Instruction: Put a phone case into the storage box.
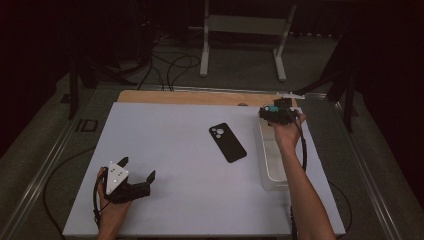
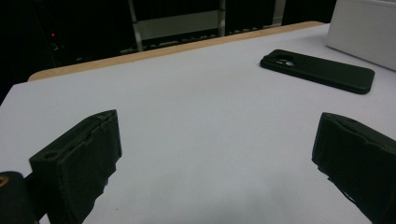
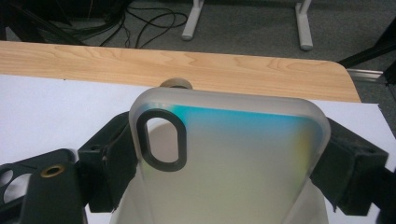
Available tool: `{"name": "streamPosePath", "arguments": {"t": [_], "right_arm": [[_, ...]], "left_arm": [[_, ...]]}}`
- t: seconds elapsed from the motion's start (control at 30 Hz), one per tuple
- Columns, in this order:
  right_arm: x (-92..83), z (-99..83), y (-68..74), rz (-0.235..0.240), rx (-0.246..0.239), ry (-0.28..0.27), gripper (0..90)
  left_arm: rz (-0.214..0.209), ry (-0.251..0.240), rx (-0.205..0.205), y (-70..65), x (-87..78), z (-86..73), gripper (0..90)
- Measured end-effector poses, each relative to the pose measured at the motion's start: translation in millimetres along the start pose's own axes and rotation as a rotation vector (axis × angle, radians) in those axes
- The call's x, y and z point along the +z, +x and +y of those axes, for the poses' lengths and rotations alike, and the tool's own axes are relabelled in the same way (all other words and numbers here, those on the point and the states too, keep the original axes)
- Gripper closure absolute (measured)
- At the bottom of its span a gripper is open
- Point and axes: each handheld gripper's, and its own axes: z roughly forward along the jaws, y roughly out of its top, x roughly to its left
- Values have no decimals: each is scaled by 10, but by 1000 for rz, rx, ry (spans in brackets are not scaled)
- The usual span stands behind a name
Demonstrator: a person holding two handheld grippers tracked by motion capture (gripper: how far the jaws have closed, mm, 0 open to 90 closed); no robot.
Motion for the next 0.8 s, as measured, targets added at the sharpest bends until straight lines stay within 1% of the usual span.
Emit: {"name": "streamPosePath", "arguments": {"t": [0.1, 0.2, 0.23, 0.33, 0.47, 0.53, 0.67, 0.8], "right_arm": [[5, -1, 5, -2, -1, -2, 168], [7, -1, -5, -5, 10, -6, 164], [8, -1, -9, -4, 12, -6, 155], [14, 4, -22, 9, 32, -10, 92], [-28, 20, -51, 30, 56, -39, 88], [-65, 40, -65, 39, 59, -55, 88], [-149, 62, -88, 51, 54, -74, 88], [-260, 56, -58, 86, 16, -84, 88]], "left_arm": [[0, 0, 0, 1, -1, 0, 20], [0, 0, 0, 2, 0, 0, 20], [1, 1, 0, 2, 0, 0, 20], [1, 2, 1, 2, 1, 0, 20], [1, 1, -1, 5, -2, 0, 20], [1, 1, 0, 4, -1, -1, 20], [-1, -1, 0, 3, -5, 0, 20], [0, -3, -3, 6, -7, 1, 20]]}}
